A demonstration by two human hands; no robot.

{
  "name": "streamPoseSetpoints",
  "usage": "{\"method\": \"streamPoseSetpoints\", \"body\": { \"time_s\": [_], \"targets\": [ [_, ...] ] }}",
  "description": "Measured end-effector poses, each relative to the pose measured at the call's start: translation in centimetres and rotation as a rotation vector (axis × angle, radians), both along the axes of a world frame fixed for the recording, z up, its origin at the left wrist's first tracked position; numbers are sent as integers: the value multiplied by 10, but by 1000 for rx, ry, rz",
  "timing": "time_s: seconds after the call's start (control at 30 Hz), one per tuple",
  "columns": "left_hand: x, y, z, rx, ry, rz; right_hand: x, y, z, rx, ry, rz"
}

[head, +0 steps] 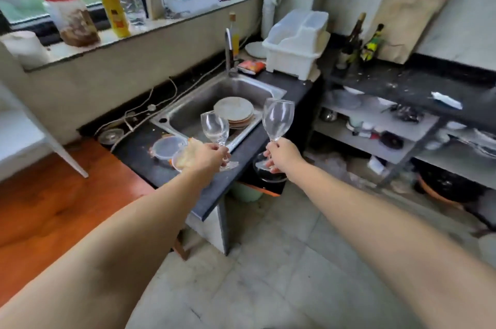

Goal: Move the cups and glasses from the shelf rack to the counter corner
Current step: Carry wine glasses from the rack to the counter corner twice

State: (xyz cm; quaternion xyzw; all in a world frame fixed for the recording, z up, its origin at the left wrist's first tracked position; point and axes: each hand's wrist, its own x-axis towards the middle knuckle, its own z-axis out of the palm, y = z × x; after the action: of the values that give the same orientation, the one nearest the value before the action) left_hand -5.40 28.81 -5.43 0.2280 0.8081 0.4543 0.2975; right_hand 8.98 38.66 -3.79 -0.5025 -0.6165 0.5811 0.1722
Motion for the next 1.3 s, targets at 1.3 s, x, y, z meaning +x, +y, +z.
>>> {"method": "streamPoseSetpoints", "body": {
  "time_s": [1.3],
  "targets": [
    [516, 309, -81, -173, -126, -772, 541, 188, -86, -200, -104, -826]
  ]
}}
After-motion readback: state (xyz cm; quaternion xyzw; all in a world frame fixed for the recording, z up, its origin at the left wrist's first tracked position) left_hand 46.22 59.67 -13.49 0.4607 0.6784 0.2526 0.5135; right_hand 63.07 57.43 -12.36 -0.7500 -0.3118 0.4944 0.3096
